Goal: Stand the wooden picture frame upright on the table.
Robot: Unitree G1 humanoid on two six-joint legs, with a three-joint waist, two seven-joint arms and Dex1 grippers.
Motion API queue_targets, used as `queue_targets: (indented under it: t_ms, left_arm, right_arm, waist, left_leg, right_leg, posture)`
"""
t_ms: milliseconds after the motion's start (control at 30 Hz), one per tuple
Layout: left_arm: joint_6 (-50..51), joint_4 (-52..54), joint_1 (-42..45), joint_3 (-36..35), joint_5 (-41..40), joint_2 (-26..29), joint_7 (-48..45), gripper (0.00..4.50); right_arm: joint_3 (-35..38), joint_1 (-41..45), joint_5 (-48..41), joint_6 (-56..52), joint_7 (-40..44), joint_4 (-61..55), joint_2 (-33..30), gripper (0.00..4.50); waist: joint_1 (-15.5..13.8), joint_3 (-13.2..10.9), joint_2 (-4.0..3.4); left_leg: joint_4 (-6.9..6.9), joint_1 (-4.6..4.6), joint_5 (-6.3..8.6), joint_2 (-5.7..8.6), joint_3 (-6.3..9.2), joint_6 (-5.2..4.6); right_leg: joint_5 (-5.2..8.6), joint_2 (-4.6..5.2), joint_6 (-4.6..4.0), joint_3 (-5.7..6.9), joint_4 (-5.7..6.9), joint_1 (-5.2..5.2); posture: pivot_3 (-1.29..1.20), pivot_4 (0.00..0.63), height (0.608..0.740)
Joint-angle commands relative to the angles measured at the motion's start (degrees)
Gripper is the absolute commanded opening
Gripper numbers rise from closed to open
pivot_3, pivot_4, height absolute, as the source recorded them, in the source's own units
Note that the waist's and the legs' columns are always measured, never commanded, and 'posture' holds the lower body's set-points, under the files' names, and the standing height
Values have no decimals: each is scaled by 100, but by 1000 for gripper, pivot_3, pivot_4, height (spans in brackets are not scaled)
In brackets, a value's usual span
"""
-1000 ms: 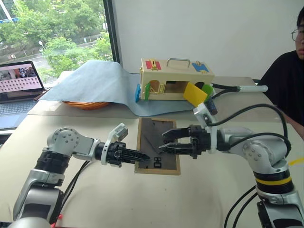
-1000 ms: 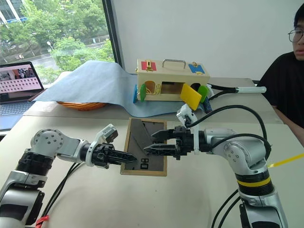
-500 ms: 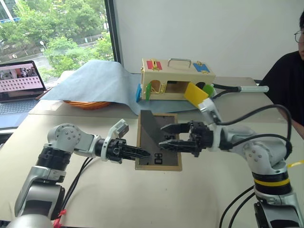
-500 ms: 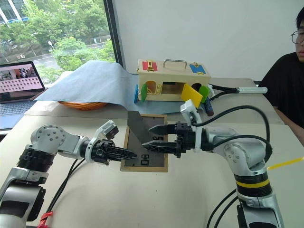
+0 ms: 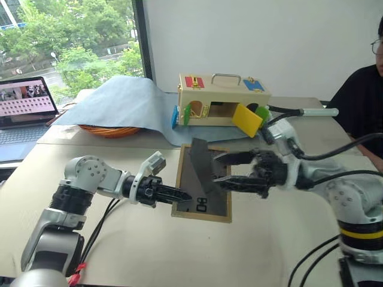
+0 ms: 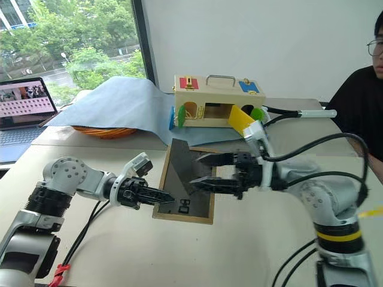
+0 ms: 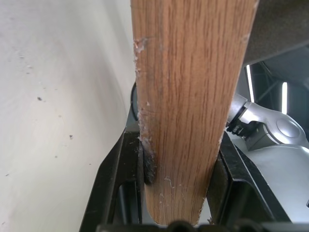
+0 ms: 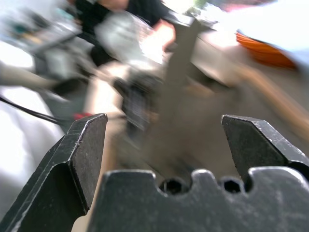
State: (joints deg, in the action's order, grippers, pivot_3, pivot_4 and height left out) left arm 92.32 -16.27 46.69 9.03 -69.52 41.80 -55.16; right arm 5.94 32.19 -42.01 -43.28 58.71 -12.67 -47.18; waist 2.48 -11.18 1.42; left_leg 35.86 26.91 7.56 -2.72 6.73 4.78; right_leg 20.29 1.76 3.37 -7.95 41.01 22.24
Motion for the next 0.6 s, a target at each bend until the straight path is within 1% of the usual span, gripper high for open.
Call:
queue_targets:
  t_ms: [33, 67, 133, 200, 233, 333, 433, 500, 600]
  left_arm:
    - [18, -45, 101, -93, 8, 42, -354, 1135]
    - [18, -86, 95, -78, 34, 59, -409, 1135]
    - [18, -133, 80, -39, 98, 72, -499, 1135]
    - [18, -145, 75, 4, 152, 57, -563, 1135]
    - [18, -143, 82, 24, 150, 43, -578, 1135]
    - [18, -124, 122, 89, 100, 15, -581, 1135]
    - [18, -159, 186, 134, 62, 8, -590, 1135]
    - [18, -177, 223, 157, 33, -1, -583, 1135]
    - [18, -198, 267, 195, -4, -2, -584, 1135]
  right_arm:
    - [60, -106, 953, 1350, 80, 148, -173, 4386]
    - [-1, -115, 1281, 1767, -30, 211, -133, 4386]
    - [-275, -166, 2282, 3082, -365, 394, -16, 4386]
    - [-525, -258, 3410, 4787, -919, 641, 176, 4386]
    - [-693, -327, 4132, 5742, -1306, 736, 167, 4386]
    - [-980, -462, 5708, 7729, -2305, 1041, 183, 4386]
    - [-1166, -500, 6668, 8699, -3176, 1368, 367, 4386]
    - [-1262, -468, 7120, 9032, -3621, 1538, 507, 4386]
    - [-1320, -316, 7553, 9279, -4175, 1725, 747, 4386]
  waist:
    - [5, -1, -2]
    - [20, -1, -2]
    - [50, -3, -5]
    - [66, -3, -5]
    - [68, -3, -5]
    - [48, -4, -6]
    - [24, -4, -6]
    - [16, -4, -6]
    - [17, -4, -6]
  left_leg:
    - [-2, 0, 0, 0, 0, 0]
    - [-3, 0, 0, 0, 0, 0]
    - [-3, 1, 0, 0, 0, 0]
    - [-3, 0, 0, -1, 0, 0]
    - [-3, 0, 0, -1, 0, 1]
    - [-2, 2, -1, 0, 0, 2]
    - [0, 2, -5, 2, 0, 9]
    - [1, 2, -12, 2, 0, 21]
    - [6, 0, -19, 2, 0, 30]
  right_leg:
    - [0, 0, 0, 0, 0, 0]
    - [0, 0, 0, 0, 1, 1]
    - [0, 0, 0, -1, 1, 2]
    - [0, 0, 0, 0, 1, 2]
    - [0, -1, 0, 1, 2, 2]
    - [0, 0, 1, 1, 2, 2]
    - [0, 4, 0, 1, 5, 4]
    - [0, 4, -1, 2, 10, 3]
    - [-1, 4, -2, 4, 21, 2]
  posture:
    - [0, 150, 670]
    - [0, 150, 670]
    - [0, 150, 670]
    - [0, 150, 670]
    - [0, 150, 670]
    - [0, 150, 670]
    - [0, 150, 670]
    - [0, 150, 670]
    - [0, 150, 670]
